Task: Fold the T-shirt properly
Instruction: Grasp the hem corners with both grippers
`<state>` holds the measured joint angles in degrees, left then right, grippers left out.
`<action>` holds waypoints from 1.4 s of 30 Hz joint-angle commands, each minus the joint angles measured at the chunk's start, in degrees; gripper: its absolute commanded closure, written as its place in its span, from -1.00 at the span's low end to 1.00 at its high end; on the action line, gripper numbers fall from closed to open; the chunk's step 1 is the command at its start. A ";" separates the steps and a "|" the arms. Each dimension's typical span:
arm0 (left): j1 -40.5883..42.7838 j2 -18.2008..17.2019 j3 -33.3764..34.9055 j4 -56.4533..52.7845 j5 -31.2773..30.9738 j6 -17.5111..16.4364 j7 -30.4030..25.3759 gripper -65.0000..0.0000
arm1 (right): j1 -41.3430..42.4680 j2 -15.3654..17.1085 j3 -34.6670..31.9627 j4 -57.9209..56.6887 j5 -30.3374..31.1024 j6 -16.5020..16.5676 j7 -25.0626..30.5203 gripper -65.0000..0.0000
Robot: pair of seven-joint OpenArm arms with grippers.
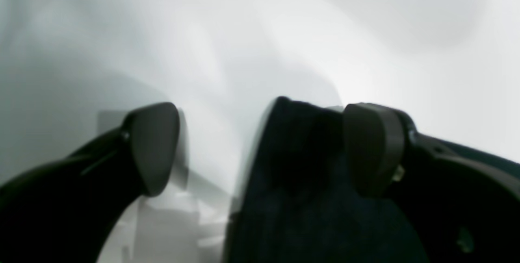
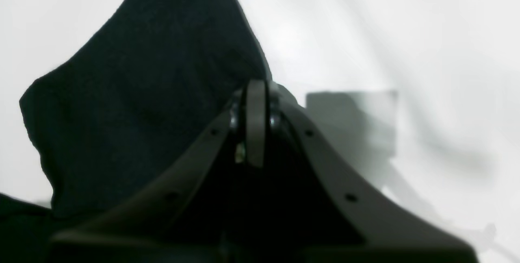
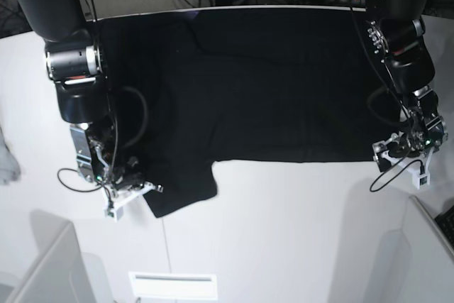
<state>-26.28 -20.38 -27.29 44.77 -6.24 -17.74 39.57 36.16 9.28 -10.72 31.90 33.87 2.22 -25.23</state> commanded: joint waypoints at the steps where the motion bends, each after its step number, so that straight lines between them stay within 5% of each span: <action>1: -1.19 0.03 -0.01 0.54 -0.66 -0.24 0.47 -0.89 | 1.42 0.26 0.22 0.58 -0.33 -0.24 -0.74 1.00; 5: -1.10 0.65 2.45 0.54 -0.75 -0.24 0.47 -0.88 | 1.42 0.26 0.22 0.58 -0.33 -0.24 -0.74 1.00; 7: -0.93 0.73 3.86 0.46 -1.01 -0.15 0.47 -0.72 | 1.33 0.35 0.22 0.58 -0.33 -0.24 -0.74 1.00; 17: -0.66 0.73 4.65 0.63 -1.01 -0.15 0.47 1.00 | 0.28 0.52 0.22 0.67 -0.33 -0.24 -0.30 1.00; 24: 4.00 0.82 4.48 10.48 -1.10 -0.15 0.56 1.00 | 0.10 1.40 0.22 1.20 -0.15 -0.24 -0.30 1.00; 29: 6.20 0.82 3.95 16.37 -1.28 -0.24 0.65 1.00 | -4.65 2.90 0.30 13.15 0.02 -0.33 -0.66 1.00; 33: 7.34 0.56 3.95 20.24 -7.96 -0.24 1.00 1.00 | -7.63 3.51 0.30 21.07 0.02 -0.59 -0.92 1.00; 36: 9.89 0.03 4.04 23.75 -12.62 -0.07 3.02 1.00 | -9.48 3.60 0.30 26.08 0.02 -3.84 -3.73 1.00; 42: 14.37 -0.32 4.04 30.08 -13.76 -0.07 5.66 1.00 | -14.40 4.92 0.30 38.03 -0.07 -5.43 -6.02 1.00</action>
<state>-10.96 -19.57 -23.09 73.84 -19.59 -17.65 46.09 19.75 13.65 -10.85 68.99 33.65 -3.57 -32.73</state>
